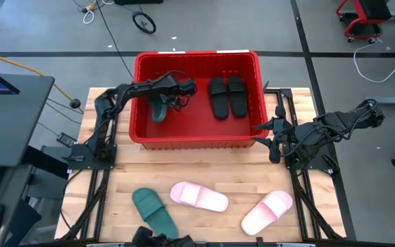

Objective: Pick and place slides into bin
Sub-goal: Put the right green slide into the container

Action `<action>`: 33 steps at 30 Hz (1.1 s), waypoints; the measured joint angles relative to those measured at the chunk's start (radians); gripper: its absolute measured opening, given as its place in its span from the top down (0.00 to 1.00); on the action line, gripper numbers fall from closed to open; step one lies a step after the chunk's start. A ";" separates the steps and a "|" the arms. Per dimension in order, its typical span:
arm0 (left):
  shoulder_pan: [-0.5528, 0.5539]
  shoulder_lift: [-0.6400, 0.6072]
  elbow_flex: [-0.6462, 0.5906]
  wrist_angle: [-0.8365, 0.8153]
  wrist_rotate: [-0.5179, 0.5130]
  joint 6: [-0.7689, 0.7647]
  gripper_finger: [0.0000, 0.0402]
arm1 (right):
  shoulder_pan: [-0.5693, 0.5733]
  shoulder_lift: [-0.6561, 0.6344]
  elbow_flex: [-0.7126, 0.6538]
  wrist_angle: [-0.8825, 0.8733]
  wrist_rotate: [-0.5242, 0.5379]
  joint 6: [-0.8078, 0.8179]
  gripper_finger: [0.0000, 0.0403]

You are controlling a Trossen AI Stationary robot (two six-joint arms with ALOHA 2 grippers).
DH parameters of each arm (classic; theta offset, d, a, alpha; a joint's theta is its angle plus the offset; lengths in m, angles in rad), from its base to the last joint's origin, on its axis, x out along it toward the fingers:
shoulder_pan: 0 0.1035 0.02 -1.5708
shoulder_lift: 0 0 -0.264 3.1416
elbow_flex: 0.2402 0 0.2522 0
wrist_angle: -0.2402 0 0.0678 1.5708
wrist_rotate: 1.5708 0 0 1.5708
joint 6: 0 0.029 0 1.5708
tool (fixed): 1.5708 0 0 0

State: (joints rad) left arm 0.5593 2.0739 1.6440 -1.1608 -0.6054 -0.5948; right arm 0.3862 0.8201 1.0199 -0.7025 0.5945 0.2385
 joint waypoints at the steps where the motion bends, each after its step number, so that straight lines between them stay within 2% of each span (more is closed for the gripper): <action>1: 0.009 0.000 0.000 0.012 -0.001 0.008 0.35 | 0.000 0.000 0.000 0.000 0.000 0.005 0.53; 6: 0.018 0.000 0.006 0.025 -0.003 0.015 0.38 | 0.000 0.000 0.000 0.000 0.000 0.024 0.54; 9: 0.018 0.000 0.009 0.094 0.004 0.042 0.41 | 0.000 0.000 0.000 -0.001 0.000 0.023 0.54; 14: 0.015 0.000 0.011 0.139 0.114 0.010 0.42 | 0.000 0.000 0.000 -0.001 -0.031 0.025 0.55; 19: -0.004 0.000 0.011 0.140 0.125 0.004 0.42 | 0.000 0.000 0.000 -0.001 -0.069 0.026 0.55; 22: -0.004 0.000 0.011 0.108 0.181 -0.007 0.42 | 0.000 0.000 0.000 0.000 -0.075 0.027 0.55; 27: -0.013 0.000 0.011 0.122 0.139 -0.014 0.43 | 0.000 0.000 0.000 -0.001 -0.094 0.030 0.56; 33: 0.009 0.000 0.011 0.094 0.135 -0.009 0.45 | 0.000 0.000 0.000 -0.001 -0.117 0.031 0.58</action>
State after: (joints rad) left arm 0.5680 2.0742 1.6550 -1.0665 -0.4702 -0.6039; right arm 0.3862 0.8204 1.0199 -0.7033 0.4780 0.2691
